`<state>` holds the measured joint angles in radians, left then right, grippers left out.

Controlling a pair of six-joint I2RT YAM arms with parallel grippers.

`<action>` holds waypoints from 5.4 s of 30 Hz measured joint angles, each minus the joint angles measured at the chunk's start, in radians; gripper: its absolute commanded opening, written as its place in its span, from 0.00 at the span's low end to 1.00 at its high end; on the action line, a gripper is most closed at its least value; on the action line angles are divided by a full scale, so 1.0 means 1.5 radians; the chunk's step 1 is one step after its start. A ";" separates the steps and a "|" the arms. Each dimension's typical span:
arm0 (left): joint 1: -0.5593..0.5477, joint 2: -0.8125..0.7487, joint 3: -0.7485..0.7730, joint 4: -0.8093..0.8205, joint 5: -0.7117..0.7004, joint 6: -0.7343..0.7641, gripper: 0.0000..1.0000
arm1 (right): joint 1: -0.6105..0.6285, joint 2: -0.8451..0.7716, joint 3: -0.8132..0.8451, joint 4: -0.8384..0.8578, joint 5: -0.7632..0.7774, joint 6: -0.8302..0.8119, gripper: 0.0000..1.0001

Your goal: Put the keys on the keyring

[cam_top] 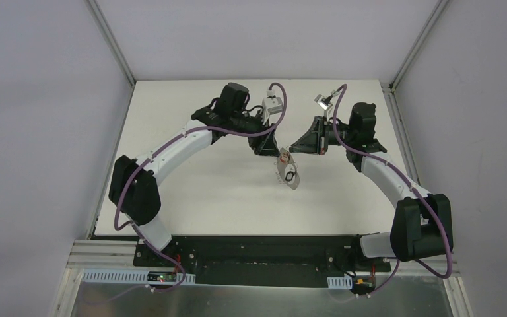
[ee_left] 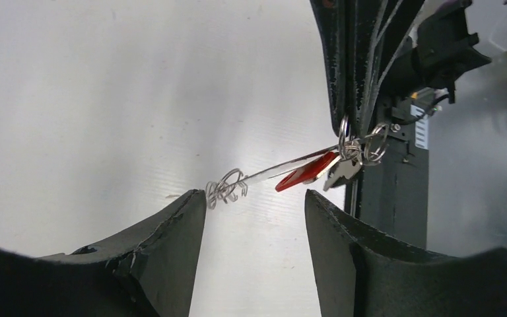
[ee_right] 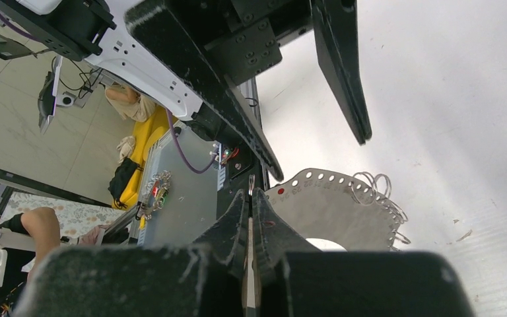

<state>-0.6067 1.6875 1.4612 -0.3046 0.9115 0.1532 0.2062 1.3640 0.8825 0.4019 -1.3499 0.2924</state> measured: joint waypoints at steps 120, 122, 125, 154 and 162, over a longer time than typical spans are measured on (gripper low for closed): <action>0.083 0.405 0.286 -0.657 -0.281 0.135 0.12 | -0.106 -0.046 0.002 -0.395 0.192 -0.438 0.90; 0.083 0.406 0.286 -0.657 -0.286 0.134 0.14 | -0.109 -0.050 0.002 -0.395 0.193 -0.441 0.94; 0.083 0.406 0.286 -0.657 -0.299 0.133 0.17 | -0.115 -0.056 0.002 -0.395 0.194 -0.443 1.00; 0.102 0.225 0.229 -0.541 -0.485 0.117 0.33 | -0.152 -0.078 -0.009 -0.413 0.223 -0.458 1.00; 0.109 0.130 0.169 -0.460 -0.544 0.110 0.35 | -0.152 -0.082 0.001 -0.463 0.276 -0.479 0.98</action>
<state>-0.4431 1.8824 1.7149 -0.9947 0.0952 0.3180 -0.0219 1.2415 0.8845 -0.2924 -0.9363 -0.4267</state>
